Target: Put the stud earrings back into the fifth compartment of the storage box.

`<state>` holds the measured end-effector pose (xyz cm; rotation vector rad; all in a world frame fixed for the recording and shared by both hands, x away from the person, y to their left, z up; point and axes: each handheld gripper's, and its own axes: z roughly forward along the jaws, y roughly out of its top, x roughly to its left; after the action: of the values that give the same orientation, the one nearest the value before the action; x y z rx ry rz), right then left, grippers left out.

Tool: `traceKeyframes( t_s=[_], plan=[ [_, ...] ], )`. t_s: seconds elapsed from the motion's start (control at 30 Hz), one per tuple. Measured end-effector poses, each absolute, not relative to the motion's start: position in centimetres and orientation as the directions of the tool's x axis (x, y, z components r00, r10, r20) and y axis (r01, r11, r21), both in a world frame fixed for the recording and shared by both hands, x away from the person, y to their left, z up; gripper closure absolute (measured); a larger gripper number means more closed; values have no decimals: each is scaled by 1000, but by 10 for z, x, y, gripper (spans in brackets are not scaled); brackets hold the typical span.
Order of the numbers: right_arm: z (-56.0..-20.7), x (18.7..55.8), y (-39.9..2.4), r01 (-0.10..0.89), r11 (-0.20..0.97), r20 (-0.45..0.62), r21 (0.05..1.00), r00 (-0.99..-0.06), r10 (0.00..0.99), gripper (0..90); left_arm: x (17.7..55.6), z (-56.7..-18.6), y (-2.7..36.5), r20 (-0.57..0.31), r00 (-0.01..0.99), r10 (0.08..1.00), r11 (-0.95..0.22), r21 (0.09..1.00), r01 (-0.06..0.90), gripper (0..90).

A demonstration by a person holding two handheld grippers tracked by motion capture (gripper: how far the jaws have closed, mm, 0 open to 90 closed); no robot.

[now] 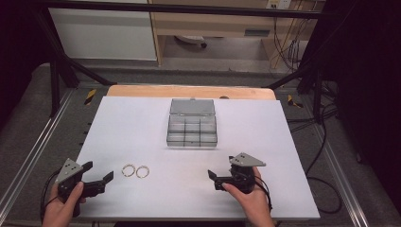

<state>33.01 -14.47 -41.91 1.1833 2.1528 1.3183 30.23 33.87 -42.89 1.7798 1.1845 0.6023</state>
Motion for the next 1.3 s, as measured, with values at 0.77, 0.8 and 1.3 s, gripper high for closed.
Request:
traceKeyframes(
  t_s=[0.77,0.8,1.3],
  plan=[
    [-422,347,-23,487,327,169,810,-727,665,176,300,-425,336,-55,446,893,-173,875,453,74],
    [-422,349,-18,491,323,181,809,-731,657,184,301,-426,336,-58,451,891,-172,874,454,73],
    [-430,374,52,452,391,156,802,-790,593,504,302,-427,337,-55,455,889,-182,868,461,71]
  ],
)
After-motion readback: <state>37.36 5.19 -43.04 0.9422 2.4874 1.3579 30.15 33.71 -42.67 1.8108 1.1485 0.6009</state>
